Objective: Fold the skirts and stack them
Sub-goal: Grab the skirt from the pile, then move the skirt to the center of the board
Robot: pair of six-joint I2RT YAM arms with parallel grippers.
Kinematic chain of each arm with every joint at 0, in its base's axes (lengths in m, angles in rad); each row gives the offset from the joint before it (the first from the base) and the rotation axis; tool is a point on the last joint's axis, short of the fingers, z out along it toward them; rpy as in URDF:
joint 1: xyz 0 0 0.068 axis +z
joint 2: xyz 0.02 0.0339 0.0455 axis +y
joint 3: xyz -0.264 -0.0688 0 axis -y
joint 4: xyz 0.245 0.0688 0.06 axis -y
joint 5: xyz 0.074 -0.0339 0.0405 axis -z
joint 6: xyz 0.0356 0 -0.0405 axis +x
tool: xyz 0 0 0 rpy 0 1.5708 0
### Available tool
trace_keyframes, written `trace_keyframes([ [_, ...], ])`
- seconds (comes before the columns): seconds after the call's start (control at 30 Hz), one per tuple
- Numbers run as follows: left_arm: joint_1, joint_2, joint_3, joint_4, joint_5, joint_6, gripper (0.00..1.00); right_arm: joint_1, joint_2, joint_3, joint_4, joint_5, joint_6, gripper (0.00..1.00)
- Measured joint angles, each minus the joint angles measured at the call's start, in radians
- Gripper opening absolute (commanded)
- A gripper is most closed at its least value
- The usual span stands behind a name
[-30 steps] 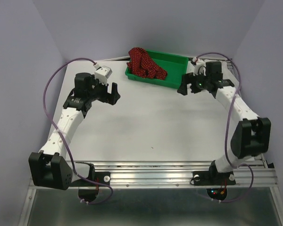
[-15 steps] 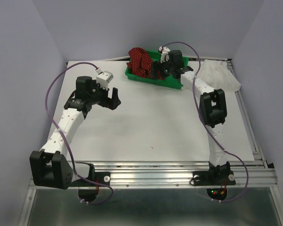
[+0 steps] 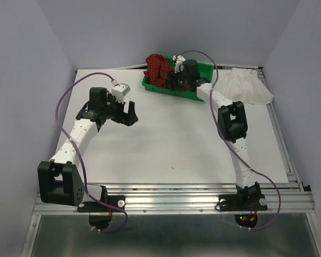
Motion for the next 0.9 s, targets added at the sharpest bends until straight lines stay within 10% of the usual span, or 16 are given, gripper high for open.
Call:
trace_keyframes([
  [0.23, 0.003, 0.002, 0.0, -0.001, 0.005, 0.0, 0.99, 0.0, 0.02, 0.0, 0.011, 0.02, -0.016, 0.01],
  [0.9, 0.031, -0.048, 0.003, 0.001, 0.012, -0.014, 0.99, 0.0, -0.298, 0.261, 0.113, 0.069, -0.024, 0.01],
])
